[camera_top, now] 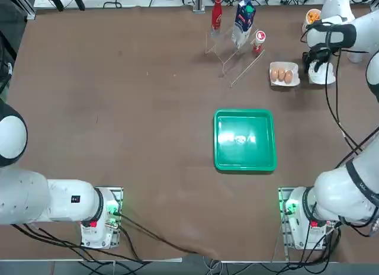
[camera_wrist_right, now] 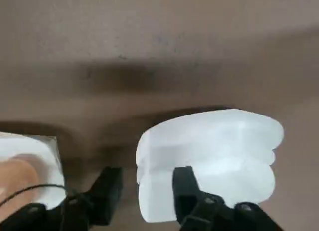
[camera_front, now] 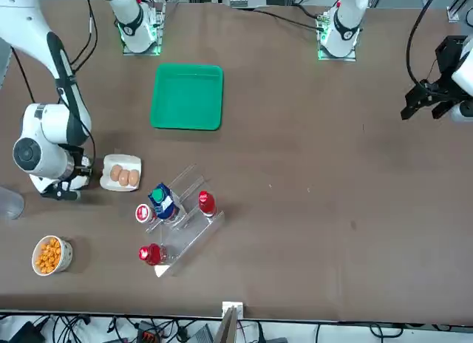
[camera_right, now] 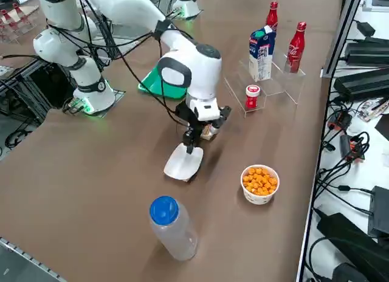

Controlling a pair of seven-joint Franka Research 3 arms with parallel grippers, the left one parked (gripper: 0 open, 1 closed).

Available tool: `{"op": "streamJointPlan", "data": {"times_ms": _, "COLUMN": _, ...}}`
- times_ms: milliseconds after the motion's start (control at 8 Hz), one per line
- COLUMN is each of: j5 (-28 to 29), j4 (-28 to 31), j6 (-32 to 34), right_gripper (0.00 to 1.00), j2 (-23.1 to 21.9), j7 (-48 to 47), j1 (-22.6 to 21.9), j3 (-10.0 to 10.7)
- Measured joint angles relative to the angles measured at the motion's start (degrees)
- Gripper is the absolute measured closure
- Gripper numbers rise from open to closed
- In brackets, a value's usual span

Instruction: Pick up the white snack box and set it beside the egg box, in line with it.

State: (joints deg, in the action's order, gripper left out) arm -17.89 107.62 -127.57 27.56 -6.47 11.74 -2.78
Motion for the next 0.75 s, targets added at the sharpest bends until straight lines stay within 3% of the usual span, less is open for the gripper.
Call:
{"op": "streamJointPlan", "data": {"times_ms": 125, "j5": 3.4, "j4": -0.8, "j6": 1.4, "right_gripper": 0.11, "j2": -3.0, "j7": 0.0, "j1": 0.0, "j3": -0.2}}
{"op": "streamJointPlan", "data": {"times_ms": 250, "j5": 9.8, "j4": -1.7, "j6": 2.8, "right_gripper": 0.00, "j2": -7.3, "j7": 0.4, "j1": -0.1, "j3": -1.0}}
{"op": "streamJointPlan", "data": {"times_ms": 500, "j5": 16.5, "j4": -6.5, "j6": 12.6, "right_gripper": 0.00, "j2": -16.0, "j7": 0.6, "j1": -0.5, "j3": -4.7}}
{"op": "streamJointPlan", "data": {"times_ms": 750, "j5": 17.4, "j4": -18.8, "j6": 32.0, "right_gripper": 0.00, "j2": -19.6, "j7": 0.5, "j1": -1.1, "j3": -8.3}}
